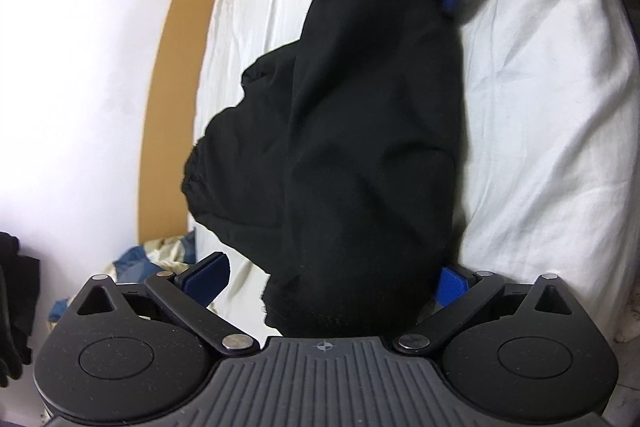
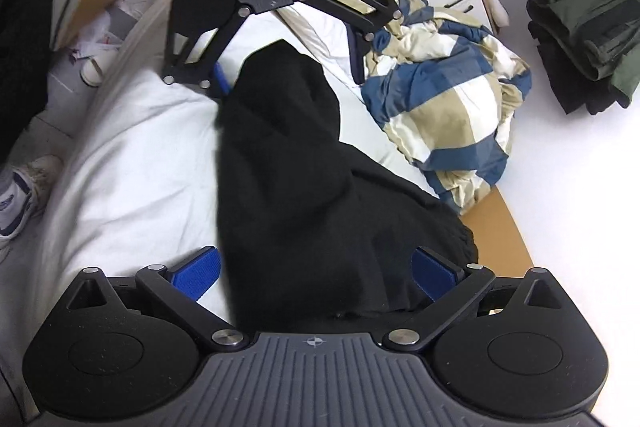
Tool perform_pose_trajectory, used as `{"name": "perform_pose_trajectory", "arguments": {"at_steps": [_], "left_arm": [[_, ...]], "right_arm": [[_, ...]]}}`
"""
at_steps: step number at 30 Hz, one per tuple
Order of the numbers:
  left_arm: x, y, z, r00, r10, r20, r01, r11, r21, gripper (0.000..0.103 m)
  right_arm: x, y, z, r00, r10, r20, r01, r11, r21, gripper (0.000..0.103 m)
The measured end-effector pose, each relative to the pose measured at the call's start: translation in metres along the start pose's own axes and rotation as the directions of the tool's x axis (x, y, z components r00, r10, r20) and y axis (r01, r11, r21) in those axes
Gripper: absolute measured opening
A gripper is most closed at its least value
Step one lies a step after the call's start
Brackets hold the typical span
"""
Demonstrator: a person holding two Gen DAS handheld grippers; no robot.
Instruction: Fold clothes
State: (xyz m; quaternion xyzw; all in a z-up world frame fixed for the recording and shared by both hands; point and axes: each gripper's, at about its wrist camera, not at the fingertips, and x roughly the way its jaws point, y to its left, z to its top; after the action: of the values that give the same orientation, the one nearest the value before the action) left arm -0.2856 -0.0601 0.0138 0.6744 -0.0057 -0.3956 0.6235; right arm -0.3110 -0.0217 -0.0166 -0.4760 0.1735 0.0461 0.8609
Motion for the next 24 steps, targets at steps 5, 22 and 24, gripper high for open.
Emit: {"name": "perform_pose_trajectory", "arguments": {"at_steps": [5, 22, 24], "left_arm": [[0.01, 0.008, 0.004, 1.0, -0.023, -0.017, 0.023, 1.0, -0.01, 0.1], [0.026, 0.009, 0.01, 1.0, -0.001, -0.027, -0.002, 0.992, -0.123, 0.076], [0.029, 0.005, 0.014, 0.999, -0.009, -0.038, 0.006, 0.996, -0.085, 0.07]], "right_arm": [[0.002, -0.001, -0.008, 1.0, -0.021, 0.006, 0.021, 1.0, -0.008, 0.102], [-0.009, -0.023, -0.046, 0.985, 0.043, 0.169, -0.086, 0.963, 0.256, 0.103], [-0.009, -0.024, -0.046, 0.984, 0.055, 0.168, -0.098, 0.96, 0.262, 0.103]]}}
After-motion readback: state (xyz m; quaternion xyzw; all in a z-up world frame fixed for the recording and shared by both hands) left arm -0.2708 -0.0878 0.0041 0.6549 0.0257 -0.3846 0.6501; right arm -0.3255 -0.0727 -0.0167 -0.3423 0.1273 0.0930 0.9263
